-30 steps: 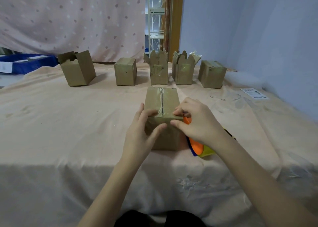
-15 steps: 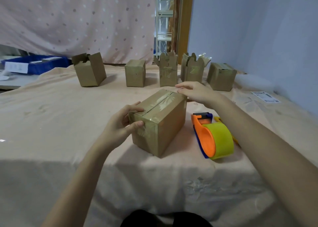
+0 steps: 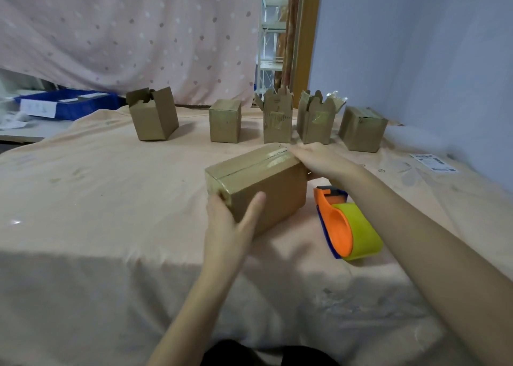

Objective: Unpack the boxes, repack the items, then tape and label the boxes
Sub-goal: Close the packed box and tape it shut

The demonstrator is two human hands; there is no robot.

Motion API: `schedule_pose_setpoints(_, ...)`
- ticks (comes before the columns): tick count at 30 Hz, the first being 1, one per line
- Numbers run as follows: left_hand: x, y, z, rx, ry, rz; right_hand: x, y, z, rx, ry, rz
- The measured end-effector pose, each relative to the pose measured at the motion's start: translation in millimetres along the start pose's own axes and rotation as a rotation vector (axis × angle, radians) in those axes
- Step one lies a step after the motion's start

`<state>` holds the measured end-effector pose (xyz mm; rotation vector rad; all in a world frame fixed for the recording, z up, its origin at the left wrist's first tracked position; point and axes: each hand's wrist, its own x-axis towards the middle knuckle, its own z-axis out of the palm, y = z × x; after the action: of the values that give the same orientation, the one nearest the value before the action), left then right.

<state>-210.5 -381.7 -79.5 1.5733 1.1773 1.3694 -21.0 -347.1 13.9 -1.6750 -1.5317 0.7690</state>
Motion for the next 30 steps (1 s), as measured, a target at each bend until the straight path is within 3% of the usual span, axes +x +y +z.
schedule_pose_setpoints(3, 36.5, 17.7, -17.4, -0.020, 0.041, -0.065, -24.0, -1.3, 5.2, 0.083, 0.035, -0.032)
schedule_pose_setpoints(7, 90.4, 26.8, -24.9, -0.062, 0.053, -0.082, -61.6, 0.4, 27.8, 0.003, 0.124, -0.086)
schedule_pose_setpoints(11, 123.4, 33.3, -15.5, -0.076, -0.073, -0.065, -104.3, 4.0, 63.3, -0.219, 0.253, -0.111)
schedule_pose_setpoints(14, 135.7, 38.4, 0.7, -0.041, -0.198, -0.091, -121.4, 10.6, 89.0, -0.325, 0.252, -0.130)
schedule_pose_setpoints(18, 140.2, 34.2, 23.4, -0.037, -0.320, -0.150, -131.2, 25.9, 128.0, -0.538, 0.485, -0.093)
schedule_pose_setpoints(23, 139.4, 23.6, 40.7, -0.098, -0.488, -0.192, -133.9, 44.5, 150.2, -0.681, 0.455, -0.110)
schedule_pose_setpoints(26, 146.7, 14.9, 47.9, -0.133, -0.412, -0.192, -133.8, 50.7, 141.4, -0.688, 0.472, -0.151)
schedule_pose_setpoints(30, 136.6, 4.4, 43.4, -0.105, -0.182, -0.212, -124.5, 52.8, 108.9, -0.595, 0.681, -0.206)
